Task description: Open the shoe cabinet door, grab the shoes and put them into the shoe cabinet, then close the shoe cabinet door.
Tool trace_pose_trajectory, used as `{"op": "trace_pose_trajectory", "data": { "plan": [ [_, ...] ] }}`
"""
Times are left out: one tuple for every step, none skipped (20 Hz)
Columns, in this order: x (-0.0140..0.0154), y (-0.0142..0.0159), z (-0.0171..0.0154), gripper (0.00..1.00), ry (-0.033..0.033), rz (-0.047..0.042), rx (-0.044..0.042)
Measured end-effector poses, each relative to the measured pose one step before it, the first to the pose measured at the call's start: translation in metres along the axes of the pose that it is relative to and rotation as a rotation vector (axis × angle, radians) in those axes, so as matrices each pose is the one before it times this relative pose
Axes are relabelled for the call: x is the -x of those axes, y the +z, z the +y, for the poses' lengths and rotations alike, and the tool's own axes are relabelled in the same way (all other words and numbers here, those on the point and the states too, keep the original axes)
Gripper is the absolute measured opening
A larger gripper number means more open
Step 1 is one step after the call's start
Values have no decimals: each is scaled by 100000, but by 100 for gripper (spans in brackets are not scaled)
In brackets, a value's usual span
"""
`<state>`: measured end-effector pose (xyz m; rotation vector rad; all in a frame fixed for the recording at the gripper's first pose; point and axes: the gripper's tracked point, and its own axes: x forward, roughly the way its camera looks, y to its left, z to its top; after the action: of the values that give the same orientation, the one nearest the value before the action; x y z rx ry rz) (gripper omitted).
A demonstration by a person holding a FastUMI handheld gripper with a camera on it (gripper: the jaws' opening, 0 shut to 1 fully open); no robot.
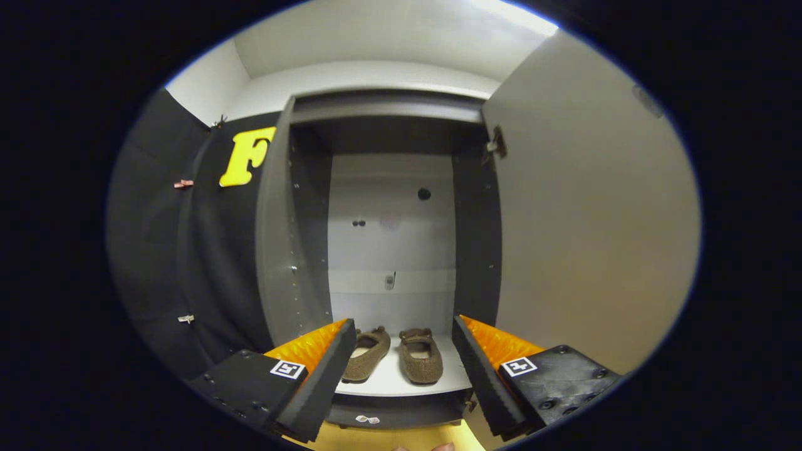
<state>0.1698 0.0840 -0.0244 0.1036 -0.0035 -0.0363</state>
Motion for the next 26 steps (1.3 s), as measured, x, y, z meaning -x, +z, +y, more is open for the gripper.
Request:
{"op": "trace_pose_trajectory", "data": {
  "plan": [
    [1436,557,-198,98,-152,-1534,1115],
    [1525,555,-187,98,425,-1052,101],
    [1476,463,17,97,504,-595,-183],
    [1514,637,-189,97,604,-744,-242],
    [1565,608,-311,98,201,-1001,556],
    [1296,604,-591,98,-279,-1356,621],
    [1331,580,-589,97,-338,-1661,674],
    [1243,435,-397,97,377,-643,7],
    [1214,-30,-442,97,168,343,-582],
    [1190,-158,-672,97,-156,1452,-303],
    [1133,-252,-975,97,-306,2038,-885],
    [1232,-279,-845,97,-158,2287,-387],
    [1245,-384,-1000,97,-268,2050,696],
    [532,-524,-1171,97,-1126,2256,1873],
    [928,-490,-974,98,-203,1651,1248],
    [746,235,-719,98,-569,851,193],
    [947,440,-1092,98,126,-273,-674],
    [787,419,-1280,98,-1229,-148,-461],
    [688,370,-1677,98,-1657,-499,-989],
    [704,573,-1781,98,-1963,-430,-1381],
    [485,500,-1797,98,-2391,-481,-1593],
    [384,244,-2039,97,-3364,-116,-827],
    [122,71,-2241,97,-3725,98,-133],
    [-144,174,-1988,97,-3607,-134,-15],
    [-215,153,-1966,97,-3121,-238,-421],
    [-274,-43,-1712,97,-3189,202,-474]
  ]
}}
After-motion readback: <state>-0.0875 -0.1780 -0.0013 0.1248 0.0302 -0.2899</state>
